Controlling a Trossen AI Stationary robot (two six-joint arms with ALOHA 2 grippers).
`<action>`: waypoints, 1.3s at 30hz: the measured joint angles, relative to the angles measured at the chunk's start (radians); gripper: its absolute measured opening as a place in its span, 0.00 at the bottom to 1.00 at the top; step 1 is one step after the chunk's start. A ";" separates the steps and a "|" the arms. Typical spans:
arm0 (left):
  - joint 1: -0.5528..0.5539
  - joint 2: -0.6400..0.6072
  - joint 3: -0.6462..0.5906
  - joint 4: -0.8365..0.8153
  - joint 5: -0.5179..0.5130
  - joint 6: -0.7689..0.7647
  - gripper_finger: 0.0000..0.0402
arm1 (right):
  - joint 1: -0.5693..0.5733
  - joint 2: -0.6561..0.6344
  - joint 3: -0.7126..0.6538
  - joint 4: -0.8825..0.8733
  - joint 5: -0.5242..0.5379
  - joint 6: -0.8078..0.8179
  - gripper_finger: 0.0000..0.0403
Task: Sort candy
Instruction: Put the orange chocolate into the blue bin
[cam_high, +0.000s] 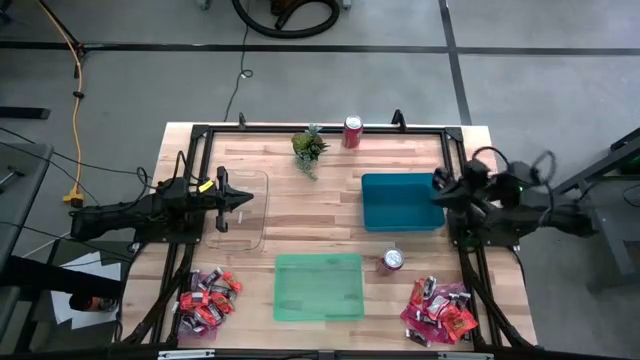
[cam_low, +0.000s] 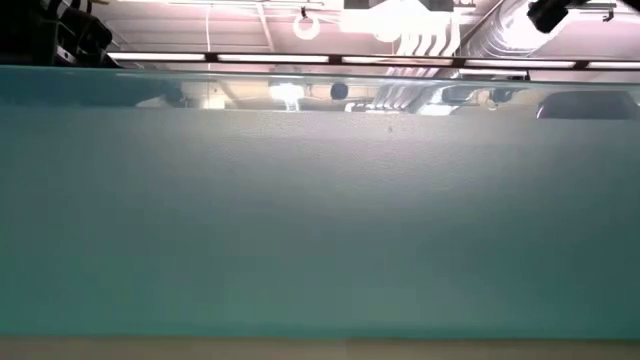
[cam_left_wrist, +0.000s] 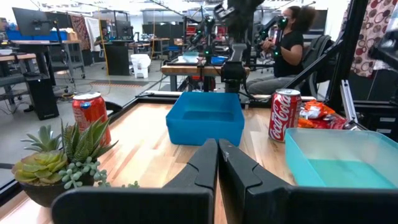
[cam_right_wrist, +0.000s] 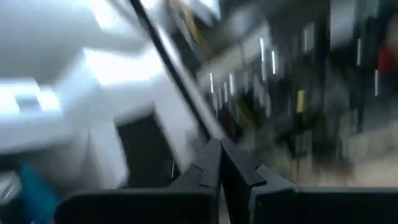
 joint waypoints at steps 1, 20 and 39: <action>0.000 0.000 0.000 0.000 0.000 0.000 0.00 | 0.019 0.050 0.074 -0.120 -0.019 -0.016 0.03; 0.000 0.000 0.000 0.000 0.000 0.000 0.00 | 0.742 0.799 0.591 -1.209 0.069 0.525 0.42; 0.000 0.000 0.000 0.000 0.000 0.000 0.00 | 1.155 0.941 0.313 -0.716 0.298 0.784 0.42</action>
